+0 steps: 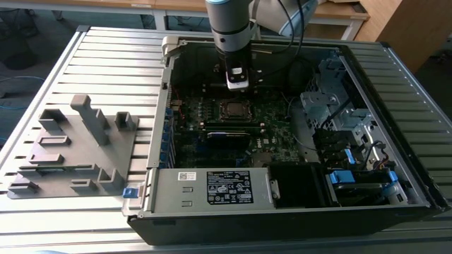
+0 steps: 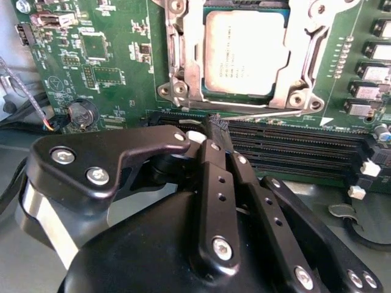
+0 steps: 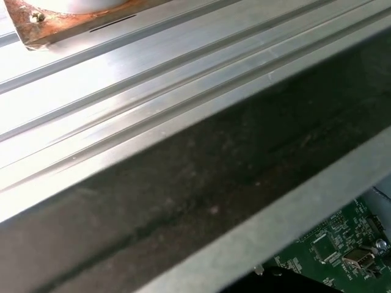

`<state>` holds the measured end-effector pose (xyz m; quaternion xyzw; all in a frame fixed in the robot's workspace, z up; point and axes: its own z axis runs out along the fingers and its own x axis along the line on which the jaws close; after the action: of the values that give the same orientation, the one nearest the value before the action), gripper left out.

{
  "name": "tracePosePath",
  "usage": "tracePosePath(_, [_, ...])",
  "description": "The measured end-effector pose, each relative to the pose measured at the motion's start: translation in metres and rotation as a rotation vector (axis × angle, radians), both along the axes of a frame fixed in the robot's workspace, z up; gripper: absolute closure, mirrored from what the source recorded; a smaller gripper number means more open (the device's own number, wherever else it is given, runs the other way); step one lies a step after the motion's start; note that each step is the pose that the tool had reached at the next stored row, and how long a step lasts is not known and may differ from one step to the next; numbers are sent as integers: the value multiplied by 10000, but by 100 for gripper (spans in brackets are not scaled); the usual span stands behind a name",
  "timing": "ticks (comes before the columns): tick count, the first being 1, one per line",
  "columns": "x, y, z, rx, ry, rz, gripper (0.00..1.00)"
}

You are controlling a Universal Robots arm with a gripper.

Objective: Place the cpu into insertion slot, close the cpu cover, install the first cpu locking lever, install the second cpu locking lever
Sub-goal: 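Install the first cpu locking lever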

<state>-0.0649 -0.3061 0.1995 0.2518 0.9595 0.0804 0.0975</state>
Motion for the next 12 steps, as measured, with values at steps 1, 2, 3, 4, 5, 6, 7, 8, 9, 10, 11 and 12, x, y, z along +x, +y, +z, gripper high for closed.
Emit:
tracePosePath(1, [-1,0,0,1,-1,0,89])
tracePosePath(2, [-1,0,-1,2,-2,2,89])
tracePosePath(3, [-1,0,-3,2,-8,2,89])
tracePosePath(4, [-2,0,-7,3,-20,1,89])
tracePosePath(5, [-2,0,-12,2,-37,0,89])
tracePosePath(6, [-2,0,-15,1,-51,1,89])
tracePosePath(7, [-2,-1,-19,1,-57,6,89])
tracePosePath(8, [-2,-2,-22,0,-59,9,89])
tracePosePath(9, [-1,-3,-25,1,-61,13,89])
tracePosePath(10, [-1,-5,-28,1,-61,17,89])
tracePosePath(11, [0,-7,-30,1,-61,20,89])
tracePosePath(12, [0,-9,-33,1,-61,23,89])
